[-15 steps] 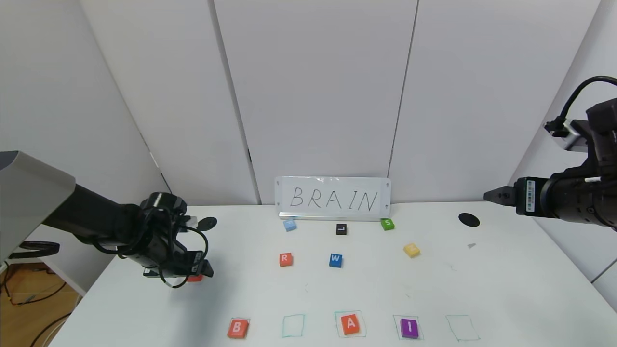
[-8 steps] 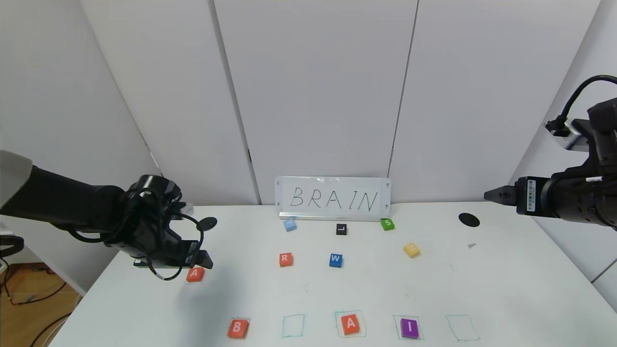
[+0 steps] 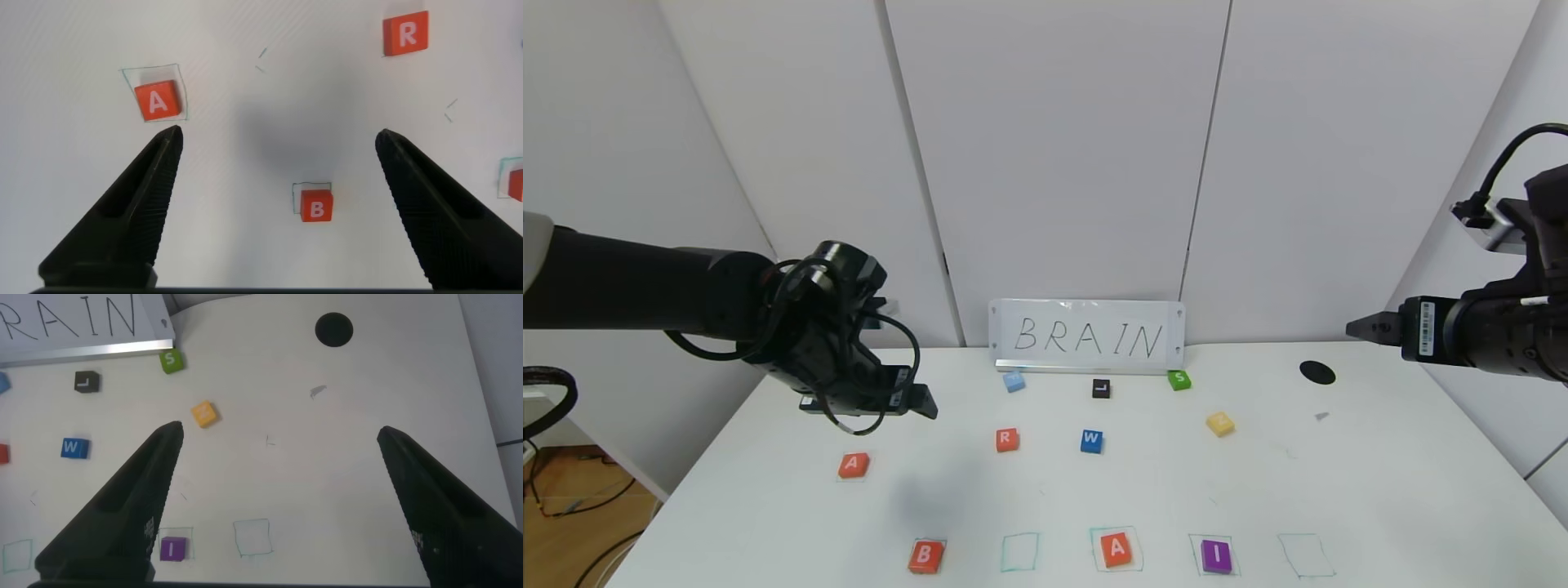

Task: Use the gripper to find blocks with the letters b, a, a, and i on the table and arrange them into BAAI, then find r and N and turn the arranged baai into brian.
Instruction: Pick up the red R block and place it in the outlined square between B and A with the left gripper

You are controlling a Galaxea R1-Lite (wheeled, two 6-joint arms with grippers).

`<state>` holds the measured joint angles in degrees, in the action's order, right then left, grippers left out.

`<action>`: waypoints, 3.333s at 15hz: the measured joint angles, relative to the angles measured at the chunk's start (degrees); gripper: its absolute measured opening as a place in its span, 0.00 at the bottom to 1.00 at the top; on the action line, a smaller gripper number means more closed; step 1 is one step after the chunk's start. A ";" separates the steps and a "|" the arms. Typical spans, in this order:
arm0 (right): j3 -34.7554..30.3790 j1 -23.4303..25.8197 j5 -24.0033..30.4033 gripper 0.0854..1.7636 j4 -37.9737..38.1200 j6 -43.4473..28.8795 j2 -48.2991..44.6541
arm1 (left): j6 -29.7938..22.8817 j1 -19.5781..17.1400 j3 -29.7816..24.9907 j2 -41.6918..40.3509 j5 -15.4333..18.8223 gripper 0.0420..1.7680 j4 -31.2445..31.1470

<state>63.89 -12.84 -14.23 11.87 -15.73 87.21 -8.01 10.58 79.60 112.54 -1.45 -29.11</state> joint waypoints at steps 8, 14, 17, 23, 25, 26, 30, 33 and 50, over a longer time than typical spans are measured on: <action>0.09 0.57 0.00 0.97 0.00 0.07 0.05 | -8.13 8.24 18.05 8.84 -3.30 0.96 -9.59; 0.17 1.10 -0.02 0.97 -0.09 0.07 0.33 | -14.07 11.43 30.76 19.24 -5.52 0.96 -15.71; 0.22 1.24 0.00 0.97 -0.11 0.13 0.52 | -15.91 12.92 33.43 23.06 -6.97 0.96 -15.71; 0.28 1.29 0.00 0.97 -0.09 0.13 0.93 | -19.22 13.90 33.87 27.53 -7.46 0.97 -14.59; 0.28 1.29 0.00 0.97 -0.11 0.16 1.05 | -19.88 13.95 34.01 28.66 -7.44 0.97 -14.37; 0.28 1.29 0.00 0.97 -0.09 0.16 1.12 | -19.91 13.97 34.06 29.21 -7.39 0.97 -14.28; 0.28 1.24 -0.02 0.97 -0.09 0.16 1.35 | -20.31 13.92 34.12 30.62 -7.41 0.97 -13.14; 0.28 1.27 -0.02 0.97 -0.11 0.21 1.45 | -20.29 13.89 34.12 31.00 -7.46 0.97 -11.86; 0.16 1.18 -0.06 0.97 -0.09 0.21 1.77 | -20.68 13.95 34.12 32.28 -7.50 0.97 -11.45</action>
<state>64.05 -11.65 -14.29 11.79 -15.52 88.98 -28.68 24.53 113.73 144.82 -8.95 -40.56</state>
